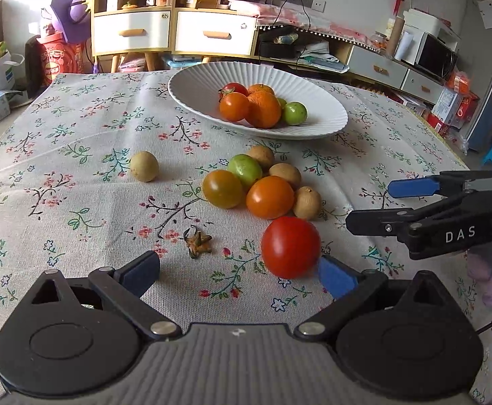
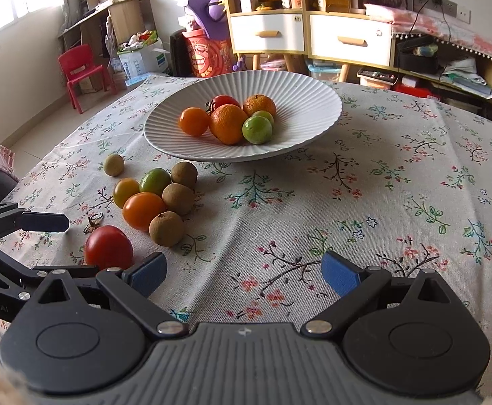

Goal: Organize fruits
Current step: 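Withdraw both tools from the plate toward the red tomato and brown kiwis, then grasp the large red tomato with the left tool while the right tool grasps a brown kiwi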

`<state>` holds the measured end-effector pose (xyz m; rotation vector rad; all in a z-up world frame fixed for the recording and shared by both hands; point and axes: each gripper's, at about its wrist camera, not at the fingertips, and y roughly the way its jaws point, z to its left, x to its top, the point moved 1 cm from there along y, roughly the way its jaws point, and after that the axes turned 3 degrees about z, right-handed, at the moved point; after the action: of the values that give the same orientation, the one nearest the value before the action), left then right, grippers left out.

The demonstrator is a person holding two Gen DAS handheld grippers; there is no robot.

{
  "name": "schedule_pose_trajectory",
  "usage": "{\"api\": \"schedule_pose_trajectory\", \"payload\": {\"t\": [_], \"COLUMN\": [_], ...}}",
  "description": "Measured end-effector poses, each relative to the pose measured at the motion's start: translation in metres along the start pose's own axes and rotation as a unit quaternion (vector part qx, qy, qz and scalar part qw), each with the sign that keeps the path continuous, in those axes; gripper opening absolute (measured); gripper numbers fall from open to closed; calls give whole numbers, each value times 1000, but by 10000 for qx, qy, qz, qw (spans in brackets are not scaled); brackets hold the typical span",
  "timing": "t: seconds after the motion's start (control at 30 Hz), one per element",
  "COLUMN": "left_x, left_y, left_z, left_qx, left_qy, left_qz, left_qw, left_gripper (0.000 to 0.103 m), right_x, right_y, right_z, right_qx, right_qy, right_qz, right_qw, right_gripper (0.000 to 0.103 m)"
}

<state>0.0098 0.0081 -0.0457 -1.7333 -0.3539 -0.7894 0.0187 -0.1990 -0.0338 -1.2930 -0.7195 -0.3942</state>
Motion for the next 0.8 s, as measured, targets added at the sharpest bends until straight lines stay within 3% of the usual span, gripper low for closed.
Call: {"api": "schedule_pose_trajectory", "payload": {"t": [0.17,0.3,0.5,0.63,0.8], "left_x": [-1,2,2,4,4], "left_y": [-3,-3,-3,-2,-1], "left_z": [-2,-8,-13,-14,-14], "left_qx": [-219,-392,-570,-670,-712], "left_qy": [-130,-86,-38,-30,-36], "left_qz": [-134,-125,-77,-20,29], "left_qw": [9996,9991,9983,9977,9975], "left_gripper": [91,79,60,48,38], "right_x": [0,0,3,5,5], "right_y": [-1,0,0,2,2], "right_z": [3,6,15,21,26], "right_qx": [25,7,68,175,211], "right_qy": [-108,-208,-362,-445,-508], "right_qz": [-67,-68,-60,13,40], "right_qw": [9999,9998,9993,9989,9985], "right_gripper": [95,93,86,75,67]}}
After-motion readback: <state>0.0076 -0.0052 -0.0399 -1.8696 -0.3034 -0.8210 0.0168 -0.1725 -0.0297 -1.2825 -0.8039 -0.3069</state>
